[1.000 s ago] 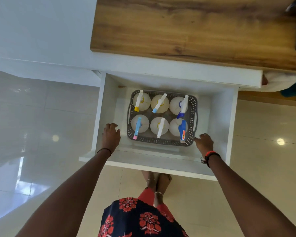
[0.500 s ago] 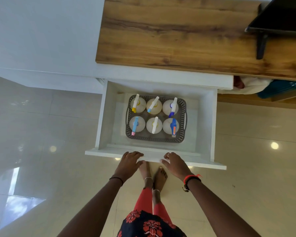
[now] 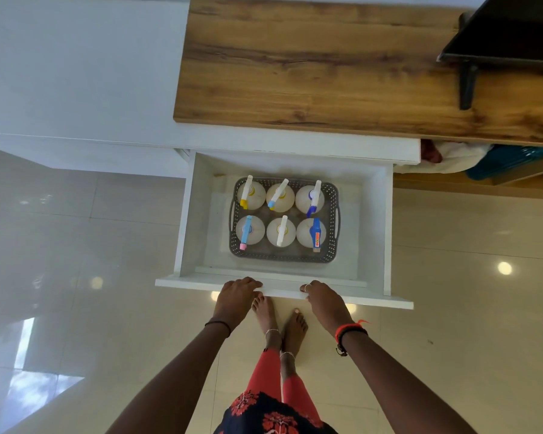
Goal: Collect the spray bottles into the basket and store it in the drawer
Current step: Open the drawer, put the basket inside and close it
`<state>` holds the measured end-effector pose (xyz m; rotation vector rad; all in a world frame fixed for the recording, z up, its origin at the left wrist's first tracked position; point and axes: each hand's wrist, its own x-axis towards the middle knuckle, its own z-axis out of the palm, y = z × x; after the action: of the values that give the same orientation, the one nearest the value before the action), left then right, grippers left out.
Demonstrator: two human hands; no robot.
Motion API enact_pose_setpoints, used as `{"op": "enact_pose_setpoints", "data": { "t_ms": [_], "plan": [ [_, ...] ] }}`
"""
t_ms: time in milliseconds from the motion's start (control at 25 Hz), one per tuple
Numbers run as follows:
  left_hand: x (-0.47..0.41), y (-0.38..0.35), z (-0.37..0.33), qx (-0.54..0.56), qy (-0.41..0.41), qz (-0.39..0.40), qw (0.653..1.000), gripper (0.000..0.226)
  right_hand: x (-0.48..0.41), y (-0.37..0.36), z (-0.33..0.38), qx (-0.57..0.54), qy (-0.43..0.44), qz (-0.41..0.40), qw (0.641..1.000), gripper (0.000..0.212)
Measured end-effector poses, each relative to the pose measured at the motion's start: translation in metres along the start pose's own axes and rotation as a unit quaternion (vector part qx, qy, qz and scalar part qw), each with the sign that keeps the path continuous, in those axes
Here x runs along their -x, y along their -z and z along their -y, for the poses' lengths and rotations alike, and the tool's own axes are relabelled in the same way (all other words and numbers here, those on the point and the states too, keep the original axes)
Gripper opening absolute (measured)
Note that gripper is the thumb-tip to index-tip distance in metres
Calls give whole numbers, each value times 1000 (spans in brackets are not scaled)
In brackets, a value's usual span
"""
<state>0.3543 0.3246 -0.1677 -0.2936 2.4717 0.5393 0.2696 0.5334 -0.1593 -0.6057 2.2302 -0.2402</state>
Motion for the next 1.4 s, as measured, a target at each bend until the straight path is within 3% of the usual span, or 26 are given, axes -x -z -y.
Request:
{"op": "enact_pose_setpoints", "data": {
  "t_ms": [320, 520, 760, 920, 1000, 1040, 1080, 1120, 1200, 1280, 1360, 1400],
  "plan": [
    [-22, 17, -2, -32, -2, -7, 999, 34, -12, 17, 5, 27, 14, -30, 999, 51],
    [-44, 36, -8, -31, 22, -75, 996, 33, -36, 40, 6, 27, 3, -57, 998, 50],
    [-88, 77, -15, -117, 53, -112, 985, 36, -82, 88, 4, 19, -31, -130, 991, 30],
    [-113, 101, -16, -59, 150, -44, 986, 56, -104, 113, 7, -5, -102, -216, 971, 41],
    [-124, 114, -17, 94, 218, -1, 971, 59, -113, 120, 10, -111, -166, -270, 942, 47],
    [-132, 120, -18, 243, 247, 14, 938, 54, -119, 124, 11, -201, -216, -284, 912, 51],
    [-139, 126, -20, 412, 277, 19, 868, 45, -126, 126, 12, -304, -275, -283, 867, 54],
    [-145, 132, -26, 555, 304, 13, 774, 35, -133, 129, 12, -403, -331, -274, 808, 53],
    [-154, 143, -36, 719, 336, -21, 607, 17, -143, 135, 12, -556, -399, -257, 683, 34],
    [-163, 150, -46, 778, 340, -31, 527, 10, -151, 147, 13, -668, -402, -255, 571, 21],
    [-168, 157, -50, 809, 341, -45, 477, 19, -157, 160, 12, -729, -393, -257, 498, 23],
    [-169, 162, -50, 827, 350, -57, 436, 23, -159, 166, 10, -750, -392, -250, 470, 24]
  ]
}}
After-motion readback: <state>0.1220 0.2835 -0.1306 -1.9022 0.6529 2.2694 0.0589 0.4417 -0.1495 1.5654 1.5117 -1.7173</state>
